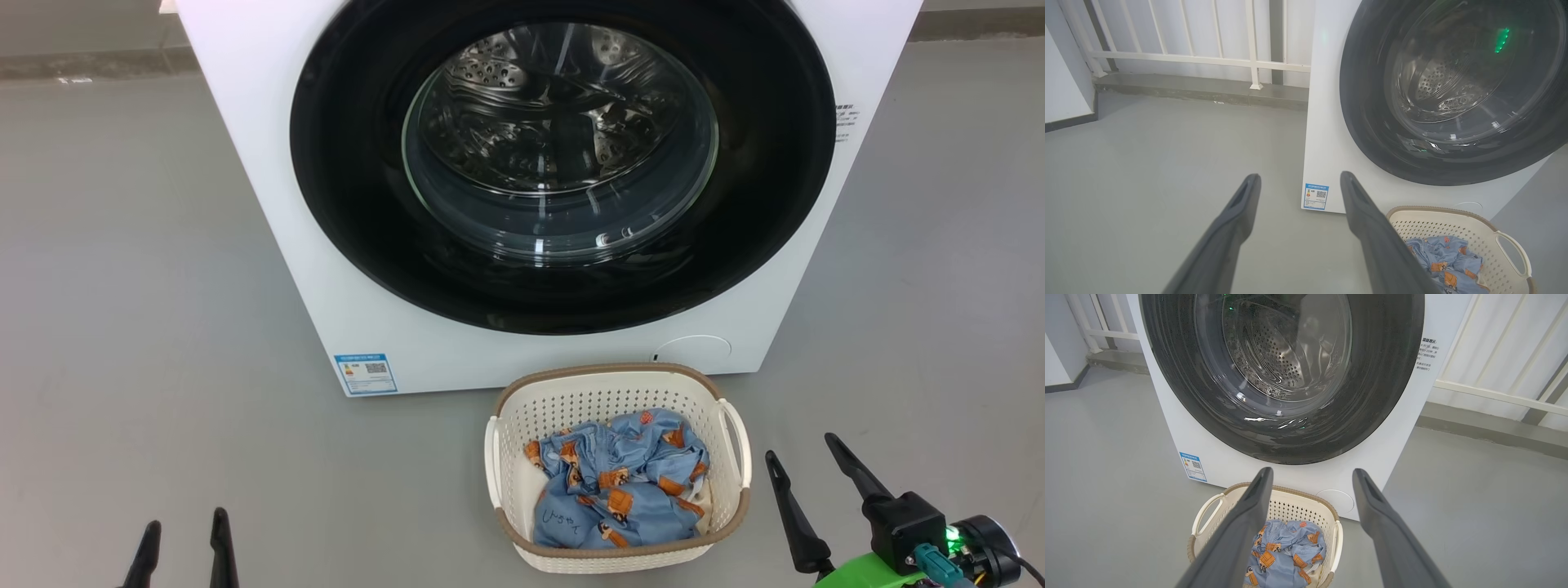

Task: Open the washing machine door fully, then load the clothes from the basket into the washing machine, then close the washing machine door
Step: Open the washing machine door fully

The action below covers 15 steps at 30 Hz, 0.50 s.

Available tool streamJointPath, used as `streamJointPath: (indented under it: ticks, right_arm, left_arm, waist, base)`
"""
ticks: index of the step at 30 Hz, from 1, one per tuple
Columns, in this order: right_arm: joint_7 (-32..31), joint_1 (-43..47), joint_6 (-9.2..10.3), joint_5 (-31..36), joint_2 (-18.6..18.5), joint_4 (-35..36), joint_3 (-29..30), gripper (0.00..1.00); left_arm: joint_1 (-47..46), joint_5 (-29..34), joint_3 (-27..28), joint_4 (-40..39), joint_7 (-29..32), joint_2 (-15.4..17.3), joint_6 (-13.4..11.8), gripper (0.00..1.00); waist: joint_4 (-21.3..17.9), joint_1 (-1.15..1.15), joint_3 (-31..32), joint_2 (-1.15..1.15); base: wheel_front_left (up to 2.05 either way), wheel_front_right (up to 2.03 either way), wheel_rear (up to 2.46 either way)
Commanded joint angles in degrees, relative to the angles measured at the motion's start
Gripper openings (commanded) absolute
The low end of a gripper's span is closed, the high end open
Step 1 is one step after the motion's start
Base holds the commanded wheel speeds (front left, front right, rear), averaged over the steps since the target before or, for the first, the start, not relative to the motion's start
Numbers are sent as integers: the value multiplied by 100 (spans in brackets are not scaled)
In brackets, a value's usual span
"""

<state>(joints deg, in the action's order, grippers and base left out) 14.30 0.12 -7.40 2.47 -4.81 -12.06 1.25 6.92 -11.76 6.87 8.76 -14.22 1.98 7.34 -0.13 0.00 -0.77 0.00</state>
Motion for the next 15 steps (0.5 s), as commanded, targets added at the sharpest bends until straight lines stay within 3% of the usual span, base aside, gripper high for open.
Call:
streamJointPath:
  ticks: [1, 8, 15]
  right_arm:
    - [70, -31, -9, 18, -19, 138, -112, 100]
    - [70, -43, -9, 9, -14, 131, -127, 100]
    - [70, -40, -9, -3, 1, 131, -127, 100]
  left_arm:
    - [-100, 23, 174, -120, -78, 89, 14, 100]
    - [-100, -35, 193, -149, -78, 89, 14, 100]
    - [-104, -30, 186, -169, -78, 89, 14, 100]
  waist:
    - [0, 0, 2, 0]
    - [-15, 0, 6, 0]
    - [-42, 0, -18, 0]
  base:
    - [21, 21, -41]
    - [52, 52, -104]
    - [106, 106, -212]
